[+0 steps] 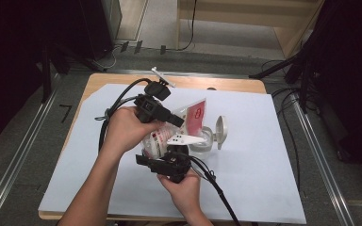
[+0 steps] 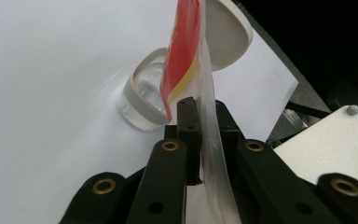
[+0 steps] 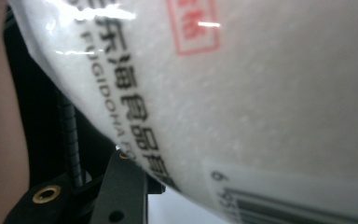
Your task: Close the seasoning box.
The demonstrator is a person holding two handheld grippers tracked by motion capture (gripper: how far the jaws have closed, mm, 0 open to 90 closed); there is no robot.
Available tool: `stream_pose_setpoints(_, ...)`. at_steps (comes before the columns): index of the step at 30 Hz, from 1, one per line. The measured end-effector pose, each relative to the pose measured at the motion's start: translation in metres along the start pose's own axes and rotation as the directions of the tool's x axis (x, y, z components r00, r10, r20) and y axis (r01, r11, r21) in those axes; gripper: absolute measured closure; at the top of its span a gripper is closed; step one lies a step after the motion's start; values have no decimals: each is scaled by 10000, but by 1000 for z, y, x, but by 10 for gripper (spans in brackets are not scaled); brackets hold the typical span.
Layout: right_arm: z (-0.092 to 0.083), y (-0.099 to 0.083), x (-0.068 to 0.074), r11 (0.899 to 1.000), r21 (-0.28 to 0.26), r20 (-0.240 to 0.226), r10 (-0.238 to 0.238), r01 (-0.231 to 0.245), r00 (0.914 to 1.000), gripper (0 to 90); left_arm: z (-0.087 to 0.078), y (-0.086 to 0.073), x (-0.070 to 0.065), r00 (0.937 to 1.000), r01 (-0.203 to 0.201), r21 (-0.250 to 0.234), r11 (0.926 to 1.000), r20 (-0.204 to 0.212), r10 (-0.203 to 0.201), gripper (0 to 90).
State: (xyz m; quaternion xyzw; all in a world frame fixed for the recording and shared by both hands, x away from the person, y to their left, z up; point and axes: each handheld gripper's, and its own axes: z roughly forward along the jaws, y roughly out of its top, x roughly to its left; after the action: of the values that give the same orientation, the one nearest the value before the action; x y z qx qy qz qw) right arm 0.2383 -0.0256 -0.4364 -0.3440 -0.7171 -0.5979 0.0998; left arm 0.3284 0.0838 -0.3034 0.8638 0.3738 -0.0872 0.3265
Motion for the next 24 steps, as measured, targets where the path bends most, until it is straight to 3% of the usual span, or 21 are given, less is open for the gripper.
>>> stream_pose_setpoints(6, -4, 3, 0, 9991, -336, -306, 234, -244, 9993, 641, 2, 3, -5, 9994, -288, -214, 9994, -211, 283, 863)
stream_pose_setpoints(9, -4, 5, 0, 9992, -308, -293, 238, -247, 9993, 637, 2, 4, -7, 9992, -224, -179, 9996, -320, 218, 873)
stream_pose_setpoints(11, -3, 5, 1, 9995, -272, -198, 156, -161, 9997, 621, 2, 4, -8, 9987, -284, -138, 9995, -416, 278, 881)
stream_pose_setpoints(16, -1, 5, 8, 9994, -123, 547, -331, 338, 9980, 614, 3, 5, -11, 9987, 72, -187, 9998, -508, -82, 888)
stream_pose_setpoints(19, -2, 5, 8, 9993, -147, 651, -342, 352, 9973, 625, 5, 6, -14, 9987, -82, -215, 9997, -506, 71, 880)
stream_pose_setpoints(24, -8, 7, 10, 9990, -438, 269, 65, -53, 9996, 627, 5, 10, -18, 9982, -453, -379, 9983, -402, 438, 849)
